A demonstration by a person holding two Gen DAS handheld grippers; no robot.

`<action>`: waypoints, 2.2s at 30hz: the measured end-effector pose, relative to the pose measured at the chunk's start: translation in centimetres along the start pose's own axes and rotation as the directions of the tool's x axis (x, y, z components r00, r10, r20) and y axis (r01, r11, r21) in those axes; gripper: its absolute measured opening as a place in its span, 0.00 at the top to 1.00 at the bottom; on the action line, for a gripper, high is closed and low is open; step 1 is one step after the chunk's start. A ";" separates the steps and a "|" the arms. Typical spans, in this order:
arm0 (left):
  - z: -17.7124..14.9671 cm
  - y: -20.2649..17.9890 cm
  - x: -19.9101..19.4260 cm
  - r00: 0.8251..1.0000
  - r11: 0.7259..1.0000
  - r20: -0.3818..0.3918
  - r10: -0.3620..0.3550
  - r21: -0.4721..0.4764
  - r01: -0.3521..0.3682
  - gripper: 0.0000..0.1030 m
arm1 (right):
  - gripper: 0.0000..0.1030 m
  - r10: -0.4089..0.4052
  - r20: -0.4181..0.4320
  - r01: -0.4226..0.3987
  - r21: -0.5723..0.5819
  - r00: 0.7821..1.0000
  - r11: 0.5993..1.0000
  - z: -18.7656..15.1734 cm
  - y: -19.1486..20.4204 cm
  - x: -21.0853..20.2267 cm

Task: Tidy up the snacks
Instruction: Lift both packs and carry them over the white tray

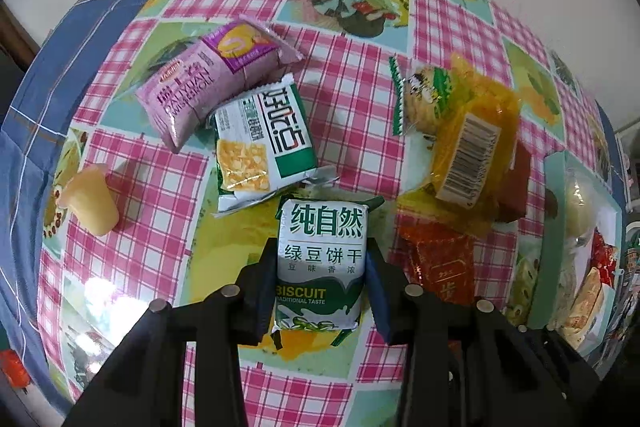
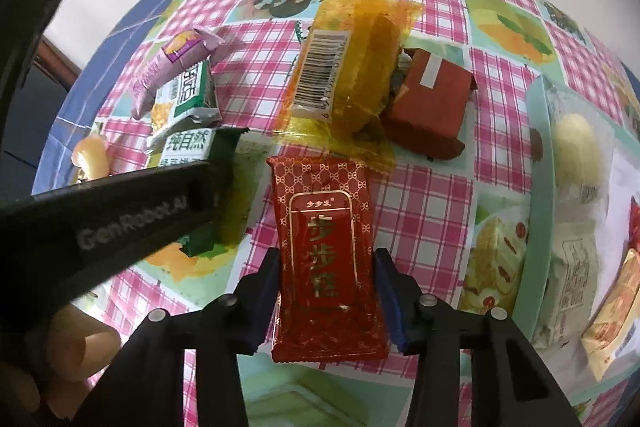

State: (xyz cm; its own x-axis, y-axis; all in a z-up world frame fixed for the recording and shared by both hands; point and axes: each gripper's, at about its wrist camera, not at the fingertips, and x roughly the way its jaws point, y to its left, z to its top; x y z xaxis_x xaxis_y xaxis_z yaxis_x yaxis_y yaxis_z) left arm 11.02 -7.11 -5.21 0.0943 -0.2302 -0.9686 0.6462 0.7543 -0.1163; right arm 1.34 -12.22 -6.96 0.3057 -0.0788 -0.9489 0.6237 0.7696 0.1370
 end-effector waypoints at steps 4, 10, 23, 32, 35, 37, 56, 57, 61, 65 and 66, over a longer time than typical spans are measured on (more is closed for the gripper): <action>-0.1 0.0 -1.4 1.000 1.000 0.030 -0.006 -0.004 0.006 0.60 | 0.54 0.037 0.007 -0.037 0.027 0.999 0.999 -0.2 -0.6 -0.7; -0.2 -0.2 -3.7 0.997 1.000 0.080 -0.005 -0.006 0.006 0.60 | 0.55 0.074 0.029 -0.076 0.043 0.997 0.996 -1.4 -1.3 -3.5; -0.8 -0.7 -8.0 0.982 1.000 0.188 0.002 -0.003 -0.002 0.60 | 0.55 0.121 0.149 -0.133 0.075 0.981 0.988 -1.9 -2.3 -8.9; -0.9 -3.2 -8.6 0.978 1.000 0.206 -0.017 0.006 0.016 0.60 | 0.55 0.047 0.164 -0.080 0.200 0.985 0.977 -1.9 -7.2 -9.6; -1.2 -5.2 -8.7 0.978 0.999 0.206 -0.026 0.037 0.019 0.60 | 0.55 0.005 0.178 -0.053 0.267 0.984 0.962 -2.1 -10.2 -10.4; -1.4 -6.7 -8.6 0.978 0.998 0.203 -0.037 0.059 0.025 0.60 | 0.55 -0.033 0.184 -0.027 0.312 0.982 0.950 -2.3 -12.4 -10.9; -5.4 -23.5 -6.3 0.973 0.906 0.158 -0.167 0.415 0.089 0.60 | 0.55 -0.276 0.192 0.115 0.590 0.942 0.800 -6.2 -28.6 -14.3; -5.5 -24.0 -6.0 0.973 0.901 0.153 -0.175 0.423 0.095 0.60 | 0.55 -0.292 0.191 0.126 0.593 0.937 0.795 -6.3 -29.1 -14.4; -5.6 -25.6 -4.8 0.972 0.888 0.140 -0.186 0.447 0.106 0.60 | 0.55 -0.348 0.182 0.180 0.593 0.920 0.785 -6.4 -30.9 -14.2; -5.5 -26.5 -3.6 0.973 0.884 0.122 -0.197 0.452 0.122 0.60 | 0.55 -0.368 0.156 0.210 0.596 0.917 0.775 -6.5 -32.2 -13.1; -5.5 -26.7 -3.3 0.973 0.883 0.118 -0.197 0.453 0.124 0.60 | 0.55 -0.369 0.151 0.213 0.596 0.917 0.774 -6.5 -32.4 -12.9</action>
State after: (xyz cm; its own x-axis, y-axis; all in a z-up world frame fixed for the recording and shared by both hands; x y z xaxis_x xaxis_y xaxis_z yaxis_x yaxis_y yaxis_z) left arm -10.67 -23.08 -0.15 0.0534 -0.4455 -0.8937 0.9252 0.3589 -0.1236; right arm -27.48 -31.99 -1.00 0.1588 -0.4521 -0.8777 0.9768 0.2010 0.0731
